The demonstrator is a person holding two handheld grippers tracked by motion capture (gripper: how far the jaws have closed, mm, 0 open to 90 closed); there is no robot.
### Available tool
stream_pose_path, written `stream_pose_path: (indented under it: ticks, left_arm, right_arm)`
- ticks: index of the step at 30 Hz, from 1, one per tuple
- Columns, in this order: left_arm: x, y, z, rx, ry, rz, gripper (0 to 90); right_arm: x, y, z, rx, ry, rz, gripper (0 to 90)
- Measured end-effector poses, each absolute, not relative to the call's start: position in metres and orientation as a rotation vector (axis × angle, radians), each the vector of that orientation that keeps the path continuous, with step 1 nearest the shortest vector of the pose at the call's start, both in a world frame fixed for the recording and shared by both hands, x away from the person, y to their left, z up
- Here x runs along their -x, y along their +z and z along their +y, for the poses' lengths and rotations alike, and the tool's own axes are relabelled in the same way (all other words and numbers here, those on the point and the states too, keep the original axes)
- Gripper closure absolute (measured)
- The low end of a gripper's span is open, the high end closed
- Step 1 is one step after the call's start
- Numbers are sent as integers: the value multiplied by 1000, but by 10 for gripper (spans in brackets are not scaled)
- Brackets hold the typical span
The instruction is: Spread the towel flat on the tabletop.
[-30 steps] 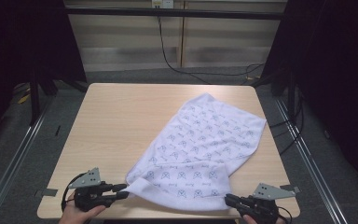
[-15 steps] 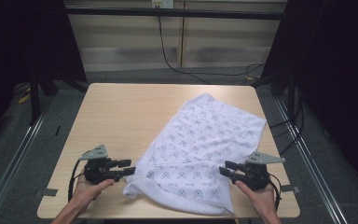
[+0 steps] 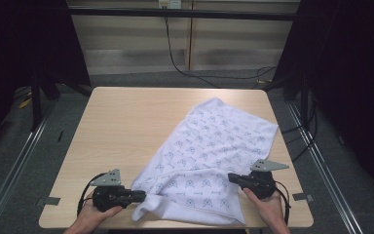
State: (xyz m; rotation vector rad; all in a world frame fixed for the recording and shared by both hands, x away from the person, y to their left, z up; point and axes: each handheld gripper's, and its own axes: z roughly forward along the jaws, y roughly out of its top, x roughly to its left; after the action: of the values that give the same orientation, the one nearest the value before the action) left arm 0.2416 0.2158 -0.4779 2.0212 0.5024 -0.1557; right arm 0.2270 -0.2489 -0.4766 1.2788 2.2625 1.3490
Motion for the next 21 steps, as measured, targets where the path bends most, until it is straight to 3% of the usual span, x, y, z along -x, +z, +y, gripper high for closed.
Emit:
stream_pose_path:
  ticks: [6,11,13,17,21]
  left_arm:
    - [-217,-469,219,-1978,-212,408,820]
    - [-236,-462,223,-1899,-191,477,682]
    - [-256,-462,224,-1848,-185,531,684]
    - [-299,-469,212,-1924,-86,632,688]
    - [-323,-489,188,-2012,-80,678,676]
  right_arm:
    - [-207,-475,-255,-1266,1333,2273,900]
    - [-198,-477,-259,-1270,1329,2281,900]
    - [-199,-476,-260,-1284,1324,2264,816]
    - [-215,-475,-261,-1313,1329,2224,685]
    - [-234,-478,-259,-1350,1274,2191,585]
